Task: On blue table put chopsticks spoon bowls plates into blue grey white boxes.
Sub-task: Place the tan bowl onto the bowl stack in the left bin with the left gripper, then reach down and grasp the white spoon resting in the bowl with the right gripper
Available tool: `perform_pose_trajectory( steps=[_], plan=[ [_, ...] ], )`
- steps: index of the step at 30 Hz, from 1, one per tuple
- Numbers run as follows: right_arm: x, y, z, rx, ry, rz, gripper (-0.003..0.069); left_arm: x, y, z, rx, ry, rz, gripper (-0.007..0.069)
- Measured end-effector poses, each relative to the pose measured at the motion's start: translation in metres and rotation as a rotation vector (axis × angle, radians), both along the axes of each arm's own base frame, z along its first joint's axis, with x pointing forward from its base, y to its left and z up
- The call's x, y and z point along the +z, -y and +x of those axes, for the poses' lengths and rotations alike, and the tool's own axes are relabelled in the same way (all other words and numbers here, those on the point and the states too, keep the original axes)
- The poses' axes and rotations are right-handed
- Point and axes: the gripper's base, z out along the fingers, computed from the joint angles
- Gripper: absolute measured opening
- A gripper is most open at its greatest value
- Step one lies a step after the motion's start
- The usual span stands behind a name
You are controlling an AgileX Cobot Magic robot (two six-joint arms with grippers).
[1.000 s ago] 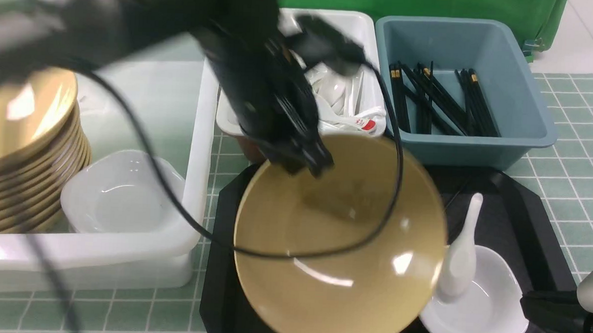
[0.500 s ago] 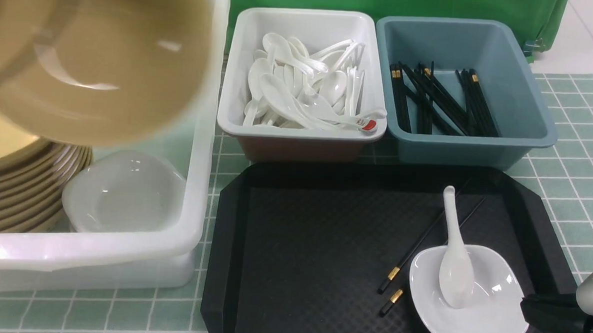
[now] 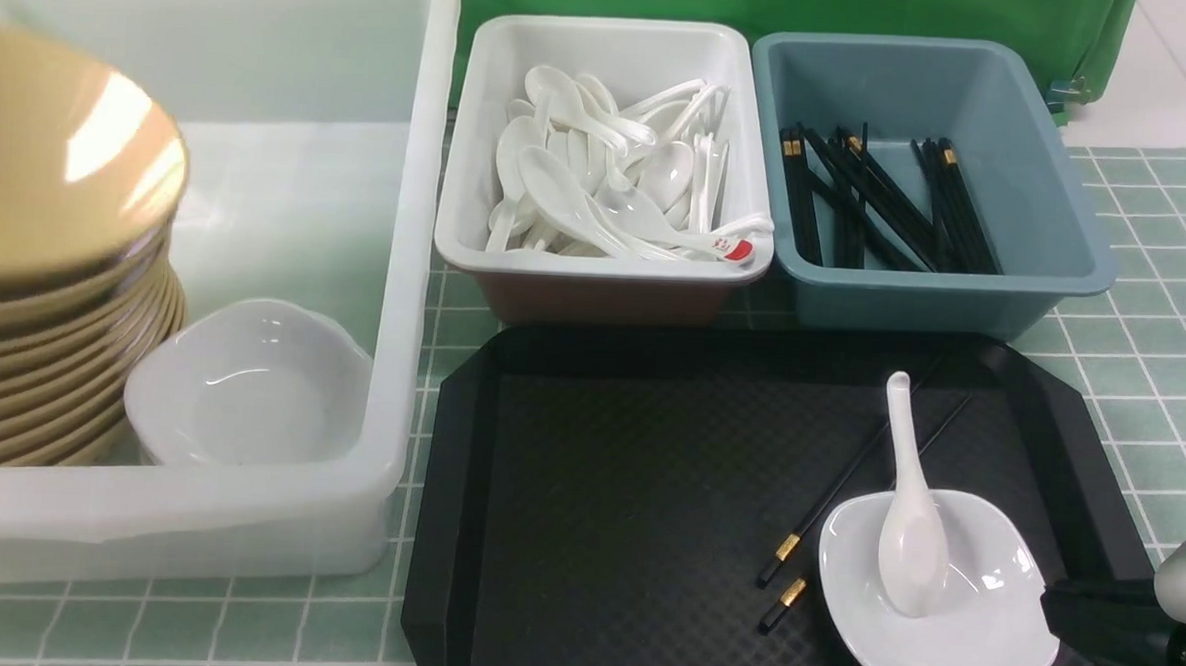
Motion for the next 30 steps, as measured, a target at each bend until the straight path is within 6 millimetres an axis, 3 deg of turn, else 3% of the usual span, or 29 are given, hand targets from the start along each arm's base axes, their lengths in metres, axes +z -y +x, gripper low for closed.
perform_pose_trajectory(
  steps=[3,6,8,11,18,22,25,27,28,30],
  plan=[
    [0.000,0.000,0.000,0.000,0.000,0.000,0.0049,-0.002,0.001,-0.001,0.005,0.000,-0.008,0.0367],
    [0.000,0.000,0.000,0.000,0.000,0.000,0.0052,0.003,0.004,-0.005,0.009,0.024,0.000,0.0461],
    [0.000,0.000,0.000,0.000,0.000,0.000,0.0053,0.019,0.013,-0.015,0.009,0.073,0.032,0.0535],
    [0.000,0.000,0.000,-0.001,0.003,0.001,0.0055,0.039,0.026,-0.032,0.011,0.139,0.082,0.0569],
    [0.001,0.000,0.001,-0.011,0.007,0.012,0.0063,0.080,0.067,-0.075,-0.022,0.309,0.189,0.0558],
    [-0.001,0.000,0.003,-0.063,-0.001,0.064,0.0081,0.093,0.101,-0.085,-0.204,0.404,0.226,0.0447],
    [-0.005,-0.004,0.012,-0.087,-0.059,0.065,0.0137,0.096,0.136,-0.094,-0.452,0.475,0.260,0.0267],
    [-0.006,-0.006,0.017,-0.091,-0.083,0.058,0.0166,0.094,0.146,-0.099,-0.536,0.495,0.280,0.0195],
    [-0.007,-0.012,0.029,-0.100,-0.126,0.046,0.0223,0.087,0.162,-0.109,-0.672,0.520,0.321,0.0088],
    [-0.004,-0.018,0.045,-0.109,-0.148,0.037,0.0275,0.076,0.172,-0.120,-0.756,0.520,0.344,0.0027]
  ],
)
